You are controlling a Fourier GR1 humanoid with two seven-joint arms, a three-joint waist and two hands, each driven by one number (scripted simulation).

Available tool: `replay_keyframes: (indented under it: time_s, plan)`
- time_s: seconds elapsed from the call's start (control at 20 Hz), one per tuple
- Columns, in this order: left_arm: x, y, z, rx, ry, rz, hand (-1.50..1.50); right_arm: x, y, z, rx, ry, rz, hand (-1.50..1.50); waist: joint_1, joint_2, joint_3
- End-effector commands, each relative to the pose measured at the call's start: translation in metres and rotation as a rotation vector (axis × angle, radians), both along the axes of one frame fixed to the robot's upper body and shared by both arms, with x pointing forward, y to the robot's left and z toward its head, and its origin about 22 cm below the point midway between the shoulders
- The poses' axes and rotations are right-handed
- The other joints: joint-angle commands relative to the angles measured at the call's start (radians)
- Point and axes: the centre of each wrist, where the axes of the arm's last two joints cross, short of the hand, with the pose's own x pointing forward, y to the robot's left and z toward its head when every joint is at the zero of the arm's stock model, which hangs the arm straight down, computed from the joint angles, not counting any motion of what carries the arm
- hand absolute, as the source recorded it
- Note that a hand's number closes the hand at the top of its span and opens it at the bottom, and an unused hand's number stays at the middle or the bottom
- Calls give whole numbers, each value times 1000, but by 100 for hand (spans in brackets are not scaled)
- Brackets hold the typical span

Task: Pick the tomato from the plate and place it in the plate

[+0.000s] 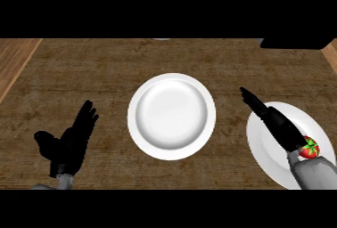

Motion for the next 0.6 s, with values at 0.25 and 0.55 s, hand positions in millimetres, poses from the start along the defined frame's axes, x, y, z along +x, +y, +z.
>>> replay_keyframes:
  time_s: [0.25,0.55]
  plan:
    - [53,33,104,265,-410,-112,0,12,50,39,340,-231,406,150,-28,12,8]
    - [45,32,99,233,-383,-145,0,-32,15,-41,-131,-290,-50,-150,-37,15,6]
